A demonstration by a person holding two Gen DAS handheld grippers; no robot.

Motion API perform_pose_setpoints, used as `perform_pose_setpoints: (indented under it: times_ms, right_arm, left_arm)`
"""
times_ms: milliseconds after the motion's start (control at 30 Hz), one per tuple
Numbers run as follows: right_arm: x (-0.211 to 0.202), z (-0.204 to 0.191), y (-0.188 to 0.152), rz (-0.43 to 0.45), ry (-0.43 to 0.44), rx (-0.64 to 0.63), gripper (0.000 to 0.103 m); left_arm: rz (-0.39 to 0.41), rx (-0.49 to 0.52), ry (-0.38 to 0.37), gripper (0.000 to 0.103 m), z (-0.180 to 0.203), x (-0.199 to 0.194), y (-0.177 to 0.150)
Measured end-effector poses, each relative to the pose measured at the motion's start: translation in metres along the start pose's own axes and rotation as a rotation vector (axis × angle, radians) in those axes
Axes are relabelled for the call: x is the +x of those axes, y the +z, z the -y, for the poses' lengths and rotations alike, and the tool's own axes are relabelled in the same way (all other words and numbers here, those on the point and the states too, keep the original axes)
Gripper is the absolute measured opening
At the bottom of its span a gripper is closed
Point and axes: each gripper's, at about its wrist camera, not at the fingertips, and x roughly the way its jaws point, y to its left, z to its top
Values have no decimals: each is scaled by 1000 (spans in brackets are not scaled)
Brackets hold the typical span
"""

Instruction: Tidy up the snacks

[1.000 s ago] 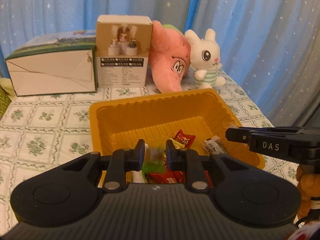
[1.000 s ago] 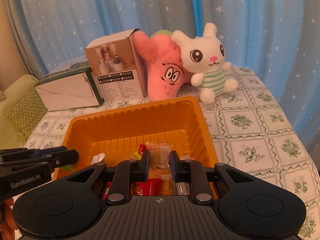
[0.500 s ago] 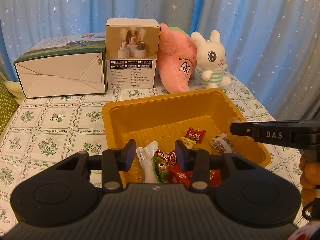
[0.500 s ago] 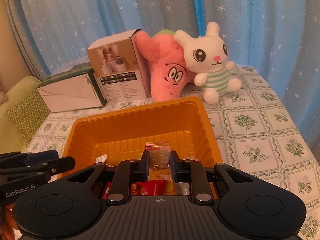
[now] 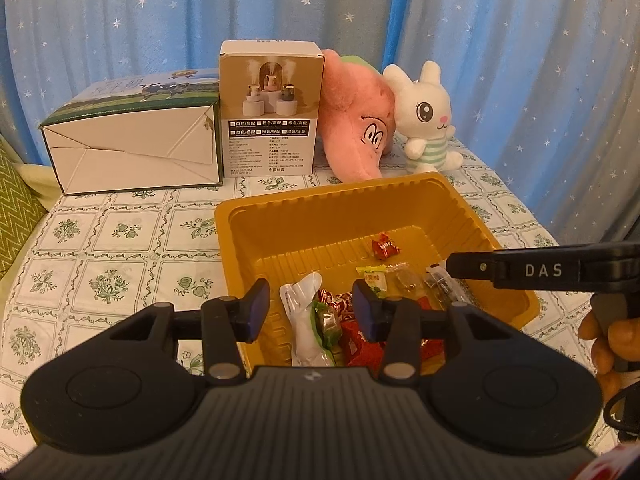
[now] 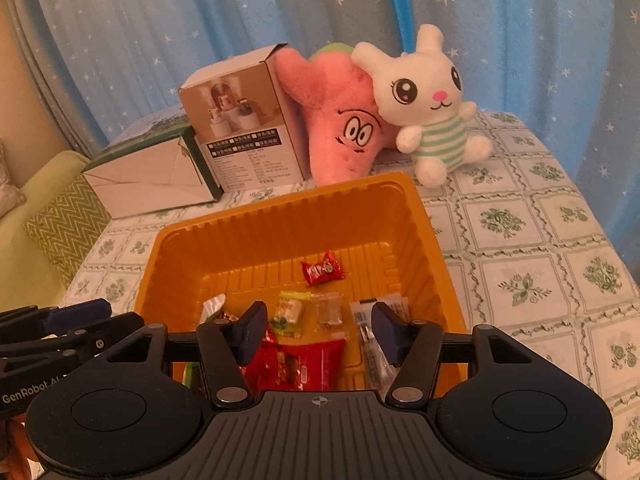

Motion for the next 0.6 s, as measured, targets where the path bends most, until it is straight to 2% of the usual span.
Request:
perform_pose_setpoints:
  times_ms: [200,600]
  right_arm:
    - [-18,-3,-1,11,-9,-4,58]
    - [-60,-6,-7,25,-22,-8,58]
  left_arm:
    - [4,3,4,42,6,-14,-1]
    - [18,-8,19,52,18,-52,-6]
